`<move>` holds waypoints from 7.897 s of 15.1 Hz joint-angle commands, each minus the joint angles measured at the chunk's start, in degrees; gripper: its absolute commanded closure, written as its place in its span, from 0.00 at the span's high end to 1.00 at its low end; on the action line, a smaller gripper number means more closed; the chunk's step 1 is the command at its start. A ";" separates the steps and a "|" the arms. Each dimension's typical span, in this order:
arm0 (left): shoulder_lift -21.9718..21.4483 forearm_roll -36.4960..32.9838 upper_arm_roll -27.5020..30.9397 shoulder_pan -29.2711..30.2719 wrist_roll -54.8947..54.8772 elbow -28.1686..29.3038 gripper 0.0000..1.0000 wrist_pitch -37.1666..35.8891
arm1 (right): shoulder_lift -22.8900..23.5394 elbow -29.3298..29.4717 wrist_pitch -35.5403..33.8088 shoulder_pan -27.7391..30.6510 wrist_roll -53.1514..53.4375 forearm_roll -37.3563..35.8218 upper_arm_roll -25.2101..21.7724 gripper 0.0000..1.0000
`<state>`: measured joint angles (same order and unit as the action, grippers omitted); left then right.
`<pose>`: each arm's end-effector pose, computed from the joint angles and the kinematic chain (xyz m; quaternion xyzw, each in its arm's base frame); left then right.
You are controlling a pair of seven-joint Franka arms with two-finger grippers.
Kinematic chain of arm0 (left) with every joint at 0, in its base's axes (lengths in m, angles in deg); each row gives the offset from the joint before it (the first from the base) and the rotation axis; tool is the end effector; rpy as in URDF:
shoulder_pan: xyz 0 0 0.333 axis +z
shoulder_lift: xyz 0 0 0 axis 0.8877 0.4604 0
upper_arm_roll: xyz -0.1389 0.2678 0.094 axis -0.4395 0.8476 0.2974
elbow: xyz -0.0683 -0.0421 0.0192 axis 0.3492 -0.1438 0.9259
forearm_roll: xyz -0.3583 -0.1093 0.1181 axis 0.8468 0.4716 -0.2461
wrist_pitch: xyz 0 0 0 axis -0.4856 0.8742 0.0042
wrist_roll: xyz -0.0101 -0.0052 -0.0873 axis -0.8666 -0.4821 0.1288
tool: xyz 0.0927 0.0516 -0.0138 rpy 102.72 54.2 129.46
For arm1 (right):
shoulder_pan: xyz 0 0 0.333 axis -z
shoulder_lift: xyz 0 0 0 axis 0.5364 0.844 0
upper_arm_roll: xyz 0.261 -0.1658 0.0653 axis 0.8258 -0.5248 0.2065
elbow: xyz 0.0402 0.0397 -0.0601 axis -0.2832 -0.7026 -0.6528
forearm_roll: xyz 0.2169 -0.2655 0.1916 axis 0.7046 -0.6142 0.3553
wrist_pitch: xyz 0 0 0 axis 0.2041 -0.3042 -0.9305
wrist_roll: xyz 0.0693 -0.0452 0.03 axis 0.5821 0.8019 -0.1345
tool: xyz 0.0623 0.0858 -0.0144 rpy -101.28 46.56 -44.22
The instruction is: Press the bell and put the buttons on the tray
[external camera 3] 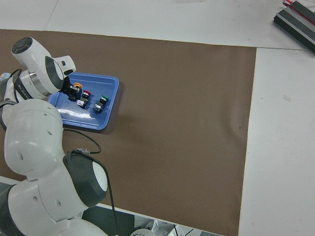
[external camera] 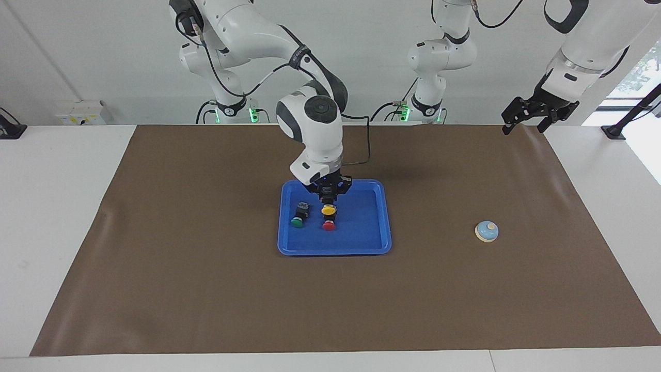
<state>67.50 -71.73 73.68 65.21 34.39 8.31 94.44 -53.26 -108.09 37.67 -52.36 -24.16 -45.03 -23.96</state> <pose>0.5208 0.0002 0.6231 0.9996 -0.0008 -0.0253 0.0101 0.5419 0.3876 0.3635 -0.9988 0.0389 0.0137 0.0255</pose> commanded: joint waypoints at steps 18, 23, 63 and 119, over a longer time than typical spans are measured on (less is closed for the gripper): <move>0.01 0.43 0.01 0.19 -0.04 -0.42 1.00 -0.76 | 5.07 -2.16 7.97 -3.37 6.05 0.04 -0.32 1.00; 0.01 0.43 0.01 0.10 -0.04 -0.42 1.00 -0.76 | -1.42 -0.22 1.03 1.01 6.50 1.19 -0.58 1.00; 17.15 -2.12 -0.17 1.86 -0.57 3.70 0.00 26.65 | -28.60 5.41 -37.05 21.68 -42.11 3.82 -18.34 1.00; 0.02 1.48 -1.22 0.19 0.58 -2.80 1.00 -3.22 | -29.04 5.32 -37.57 22.30 -42.37 3.65 -18.16 1.00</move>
<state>65.69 -71.16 72.60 65.95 34.34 7.57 92.74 -81.23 -101.51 -0.41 -30.46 -66.45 -40.55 -42.46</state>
